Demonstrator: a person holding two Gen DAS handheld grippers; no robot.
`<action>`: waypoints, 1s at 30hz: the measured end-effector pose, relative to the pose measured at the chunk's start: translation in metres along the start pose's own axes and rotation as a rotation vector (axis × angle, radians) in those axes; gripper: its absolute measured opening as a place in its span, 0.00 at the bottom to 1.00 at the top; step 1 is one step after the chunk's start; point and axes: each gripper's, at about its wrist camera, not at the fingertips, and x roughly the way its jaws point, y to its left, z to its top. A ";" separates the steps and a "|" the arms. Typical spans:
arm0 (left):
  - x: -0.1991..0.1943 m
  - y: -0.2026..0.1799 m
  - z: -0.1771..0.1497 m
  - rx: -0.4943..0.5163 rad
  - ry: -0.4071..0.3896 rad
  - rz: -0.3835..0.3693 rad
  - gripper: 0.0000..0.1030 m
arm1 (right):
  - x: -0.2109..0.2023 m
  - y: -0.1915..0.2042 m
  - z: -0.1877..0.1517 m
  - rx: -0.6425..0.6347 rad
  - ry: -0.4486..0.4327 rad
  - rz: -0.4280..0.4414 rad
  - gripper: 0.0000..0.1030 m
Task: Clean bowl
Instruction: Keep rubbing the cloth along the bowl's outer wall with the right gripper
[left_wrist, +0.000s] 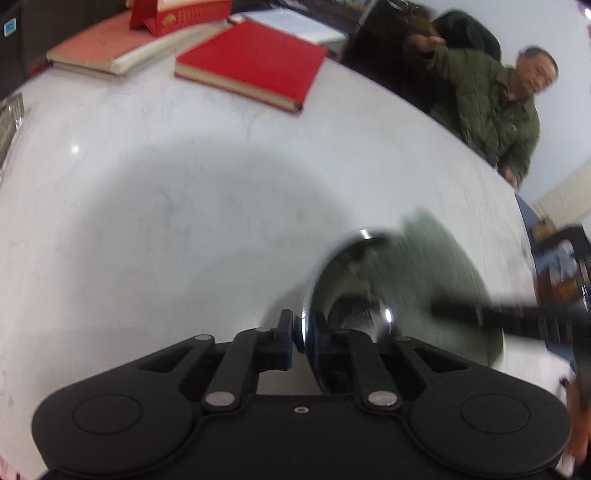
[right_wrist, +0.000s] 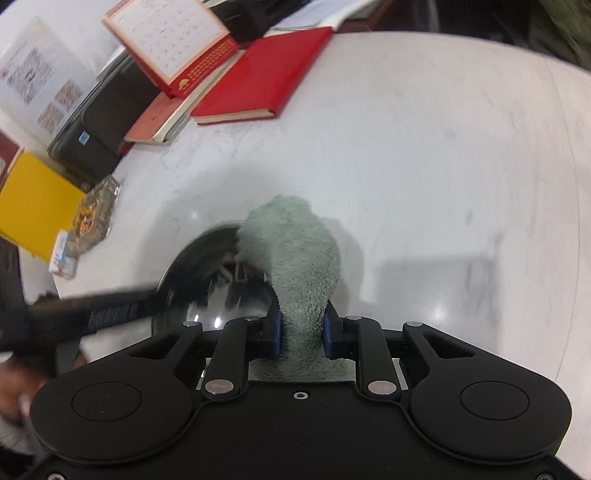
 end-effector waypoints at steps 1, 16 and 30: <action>-0.004 -0.002 -0.001 0.009 -0.008 0.003 0.12 | 0.002 0.002 0.005 -0.034 0.011 0.005 0.17; 0.014 -0.002 0.013 0.181 0.095 -0.059 0.13 | 0.019 0.049 0.031 -0.544 0.123 -0.093 0.17; 0.027 -0.005 0.013 0.098 0.056 -0.036 0.18 | 0.016 0.045 0.036 -0.423 0.073 -0.043 0.17</action>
